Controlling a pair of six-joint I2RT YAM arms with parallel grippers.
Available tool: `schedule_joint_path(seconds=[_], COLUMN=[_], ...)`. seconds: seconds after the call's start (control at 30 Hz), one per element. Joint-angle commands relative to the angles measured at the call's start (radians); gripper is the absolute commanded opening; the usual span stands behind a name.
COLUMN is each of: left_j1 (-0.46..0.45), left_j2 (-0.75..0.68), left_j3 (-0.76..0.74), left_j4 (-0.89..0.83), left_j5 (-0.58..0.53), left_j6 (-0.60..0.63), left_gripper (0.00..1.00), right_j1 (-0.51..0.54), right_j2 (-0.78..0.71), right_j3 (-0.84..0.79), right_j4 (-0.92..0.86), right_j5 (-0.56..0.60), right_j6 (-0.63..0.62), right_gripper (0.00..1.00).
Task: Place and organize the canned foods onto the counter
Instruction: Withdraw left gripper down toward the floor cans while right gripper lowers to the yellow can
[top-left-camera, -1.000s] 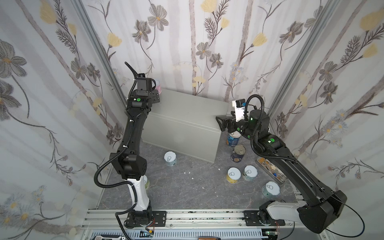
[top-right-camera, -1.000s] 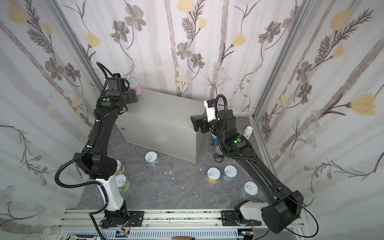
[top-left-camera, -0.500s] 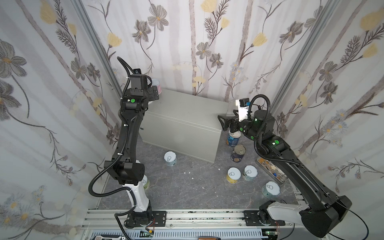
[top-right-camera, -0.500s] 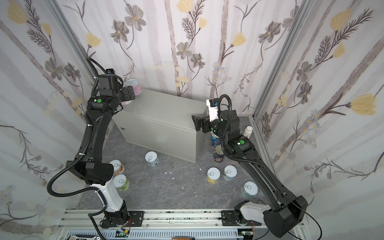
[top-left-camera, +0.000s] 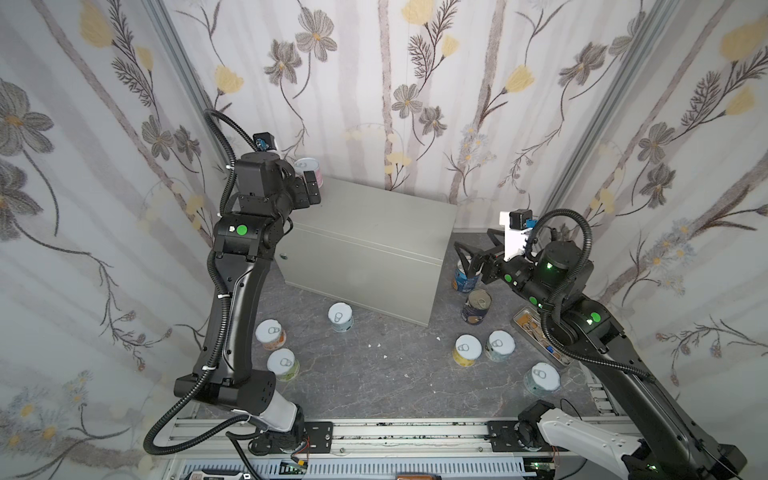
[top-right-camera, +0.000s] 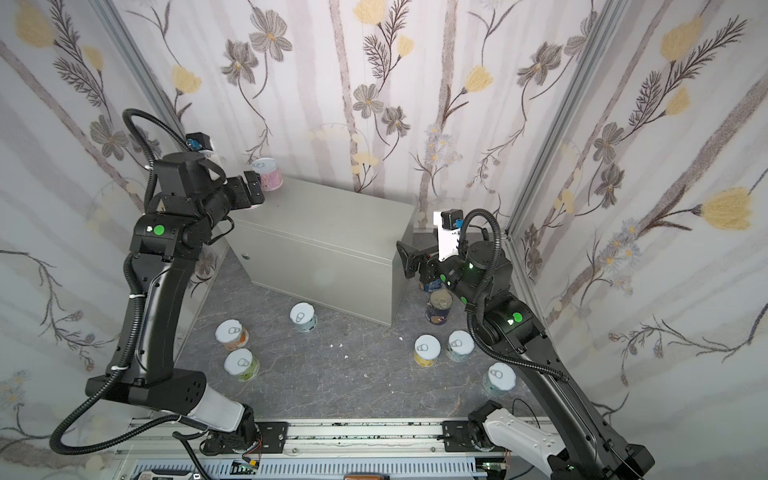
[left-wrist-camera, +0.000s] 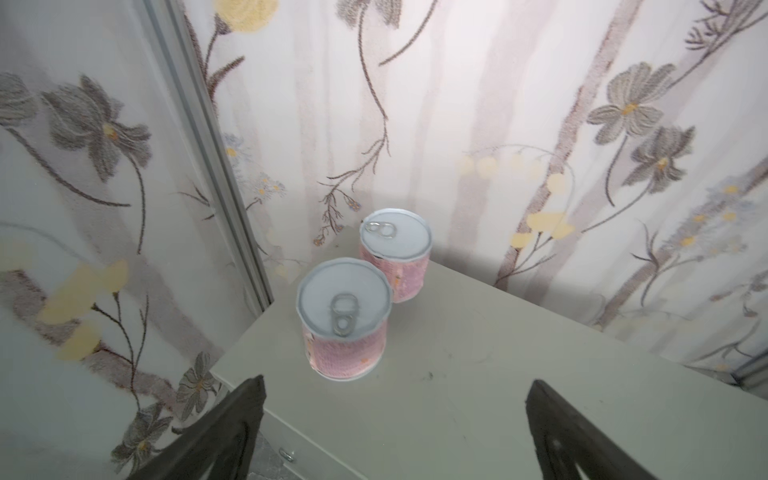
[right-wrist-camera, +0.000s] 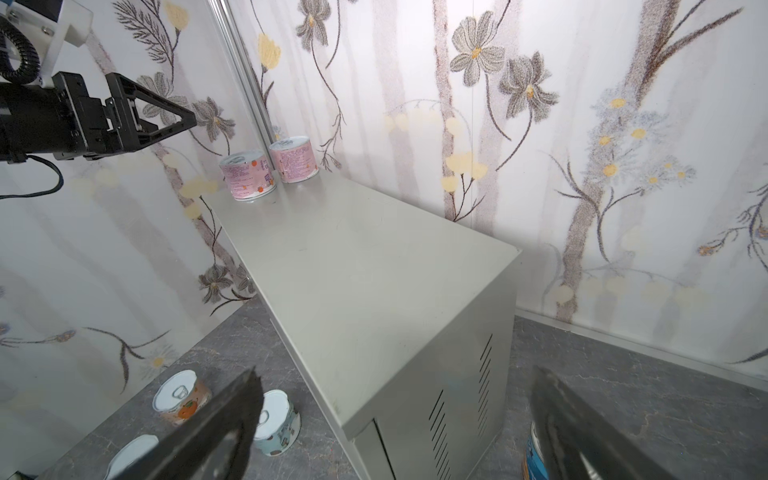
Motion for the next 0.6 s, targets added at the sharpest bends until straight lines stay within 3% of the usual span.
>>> schedule_joint_path(seconds=[0.0, 0.37, 0.57], left_j1=[-0.065, -0.335, -0.389], left_j2=[-0.061, -0.335, -0.476], left_j3=[-0.069, -0.466, -0.704], left_j4=[0.020, 0.088, 0.119], left_j5=[-0.030, -0.190, -0.247], left_j6=[-0.002, -0.049, -0.125], left_gripper=[1.00, 1.00, 1.00], right_j1=[0.019, 0.099, 0.136], right_j2=[-0.075, -0.286, -0.336], right_j3=[-0.057, -0.261, -0.351], right_j4=[-0.070, -0.190, -0.181], right_j5=[0.059, 0.162, 0.175], right_j6=[0.033, 0.137, 0.191], right_gripper=[1.00, 1.00, 1.00])
